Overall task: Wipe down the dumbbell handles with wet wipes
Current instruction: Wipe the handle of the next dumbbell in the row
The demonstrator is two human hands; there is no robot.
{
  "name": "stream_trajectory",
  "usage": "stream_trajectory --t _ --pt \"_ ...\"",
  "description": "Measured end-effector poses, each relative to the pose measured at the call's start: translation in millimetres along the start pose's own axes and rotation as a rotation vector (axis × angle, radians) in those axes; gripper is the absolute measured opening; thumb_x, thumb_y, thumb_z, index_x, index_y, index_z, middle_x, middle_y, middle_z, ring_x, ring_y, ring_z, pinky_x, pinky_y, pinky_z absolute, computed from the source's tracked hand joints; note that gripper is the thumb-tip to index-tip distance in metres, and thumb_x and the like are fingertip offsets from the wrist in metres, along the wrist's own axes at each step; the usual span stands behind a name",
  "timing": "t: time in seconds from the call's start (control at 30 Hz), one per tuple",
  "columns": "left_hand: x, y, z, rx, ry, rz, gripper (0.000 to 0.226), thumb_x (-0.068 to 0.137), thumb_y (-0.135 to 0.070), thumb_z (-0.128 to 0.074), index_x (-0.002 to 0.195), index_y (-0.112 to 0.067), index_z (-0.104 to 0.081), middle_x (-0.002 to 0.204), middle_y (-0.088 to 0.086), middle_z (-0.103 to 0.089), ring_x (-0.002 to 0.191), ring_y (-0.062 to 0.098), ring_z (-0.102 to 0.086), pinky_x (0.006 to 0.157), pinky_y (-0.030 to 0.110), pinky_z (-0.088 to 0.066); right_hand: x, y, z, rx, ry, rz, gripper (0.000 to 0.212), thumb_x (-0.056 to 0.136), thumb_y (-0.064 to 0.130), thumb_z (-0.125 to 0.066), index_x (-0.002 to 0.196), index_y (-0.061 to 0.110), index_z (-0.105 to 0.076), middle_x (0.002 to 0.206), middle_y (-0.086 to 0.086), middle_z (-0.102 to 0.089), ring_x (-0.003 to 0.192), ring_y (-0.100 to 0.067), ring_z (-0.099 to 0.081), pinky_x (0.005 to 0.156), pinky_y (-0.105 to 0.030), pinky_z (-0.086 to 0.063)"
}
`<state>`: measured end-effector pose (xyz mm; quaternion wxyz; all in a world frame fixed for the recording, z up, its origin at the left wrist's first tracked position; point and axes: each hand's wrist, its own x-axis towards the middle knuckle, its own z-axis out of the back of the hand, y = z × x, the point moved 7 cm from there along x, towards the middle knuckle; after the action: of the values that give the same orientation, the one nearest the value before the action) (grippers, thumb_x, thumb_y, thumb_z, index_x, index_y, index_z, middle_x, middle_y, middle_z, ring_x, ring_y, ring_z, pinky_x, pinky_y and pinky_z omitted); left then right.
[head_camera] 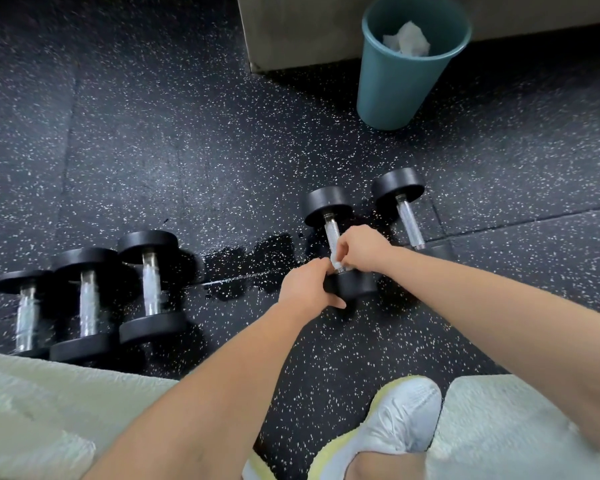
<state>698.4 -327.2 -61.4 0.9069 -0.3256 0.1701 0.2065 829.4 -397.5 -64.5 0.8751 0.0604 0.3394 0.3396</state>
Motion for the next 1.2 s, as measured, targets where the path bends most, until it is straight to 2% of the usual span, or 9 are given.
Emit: stream_trajectory --t 0.1,0.23,0.37,0.43,0.57,0.77,0.97,1.1,1.2 --pt "-1 5 0 -0.013 0.03 0.017 0.056 0.062 -0.042 -0.095 0.097 -0.033 -0.051 0.087 -0.017 -0.055 0.086 0.017 -0.057 0.061 0.032 -0.033 -3 9 4 -0.08 0.132 0.06 0.024 0.077 0.003 -0.07 0.078 0.024 -0.081 0.074 0.012 -0.072 0.076 -0.01 -0.068 0.064 -0.02 -0.049" --pt "-2 2 5 0.014 0.046 -0.018 0.055 0.068 -0.051 -0.091 0.099 -0.036 -0.047 0.093 -0.017 -0.054 0.09 0.016 -0.059 0.07 0.033 -0.039 10 16 31 0.032 -0.118 0.03 0.025 0.08 0.011 -0.069 0.069 0.033 -0.074 0.071 0.018 -0.064 0.081 -0.012 -0.066 0.073 -0.024 -0.05" --pt "-2 -2 8 0.032 0.04 -0.052 0.057 0.072 -0.07 -0.079 0.107 -0.034 -0.052 0.099 -0.017 -0.059 0.091 0.014 -0.057 0.074 0.032 -0.043 6 8 13 0.04 -0.162 -0.021 0.025 0.084 0.013 -0.068 0.074 0.036 -0.07 0.084 0.015 -0.061 0.082 -0.013 -0.063 0.07 -0.026 -0.047" --pt "-1 0 7 0.051 0.049 -0.07 0.063 0.073 -0.071 -0.076 0.121 -0.034 -0.056 0.11 -0.015 -0.065 0.099 0.016 -0.062 0.08 0.033 -0.049 2 5 2 -0.008 -0.111 -0.002 0.031 0.081 0.01 -0.067 0.068 0.038 -0.068 0.08 0.018 -0.061 0.08 -0.013 -0.065 0.068 -0.028 -0.052" --pt "4 1 9 0.057 0.087 -0.072 0.06 0.073 -0.072 -0.078 0.114 -0.032 -0.058 0.103 -0.015 -0.061 0.095 0.017 -0.061 0.079 0.036 -0.05 -5 9 -5 -0.119 0.05 0.068 0.032 0.078 0.006 -0.062 0.067 0.036 -0.069 0.089 0.011 -0.072 0.083 -0.017 -0.07 0.072 -0.035 -0.06" --pt "7 0 1 -0.006 0.076 -0.064 0.063 0.074 -0.065 -0.082 0.121 -0.03 -0.059 0.111 -0.012 -0.058 0.103 0.016 -0.06 0.087 0.035 -0.049 18 11 33 0.043 -0.401 -0.05 0.02 0.09 0.015 -0.059 0.099 0.024 -0.074 0.105 0.003 -0.065 0.093 -0.023 -0.062 0.076 -0.034 -0.049" --pt "11 2 3 -0.002 0.1 -0.04 0.053 0.072 -0.059 -0.086 0.105 -0.034 -0.054 0.096 -0.018 -0.055 0.091 0.013 -0.055 0.075 0.031 -0.04 8 10 9 0.007 -0.394 -0.079 0.02 0.088 0.011 -0.055 0.084 0.025 -0.069 0.092 0.002 -0.059 0.081 -0.026 -0.061 0.066 -0.035 -0.045" --pt "13 6 3 -0.001 0.119 -0.052 0.062 0.07 -0.058 -0.087 0.122 -0.035 -0.061 0.108 -0.017 -0.063 0.101 0.014 -0.061 0.083 0.032 -0.047 1 10 5 -0.078 -0.282 0.027 0.02 0.089 0.017 -0.059 0.094 0.029 -0.075 0.101 0.003 -0.067 0.086 -0.025 -0.064 0.067 -0.031 -0.043" --pt "13 8 1 -0.006 0.118 -0.053 0.063 0.07 -0.059 -0.086 0.124 -0.037 -0.062 0.113 -0.015 -0.063 0.106 0.016 -0.062 0.086 0.034 -0.048 11 12 26 -0.032 -0.395 0.006 0.021 0.09 0.017 -0.056 0.095 0.024 -0.075 0.102 0.001 -0.066 0.088 -0.027 -0.064 0.07 -0.034 -0.047"
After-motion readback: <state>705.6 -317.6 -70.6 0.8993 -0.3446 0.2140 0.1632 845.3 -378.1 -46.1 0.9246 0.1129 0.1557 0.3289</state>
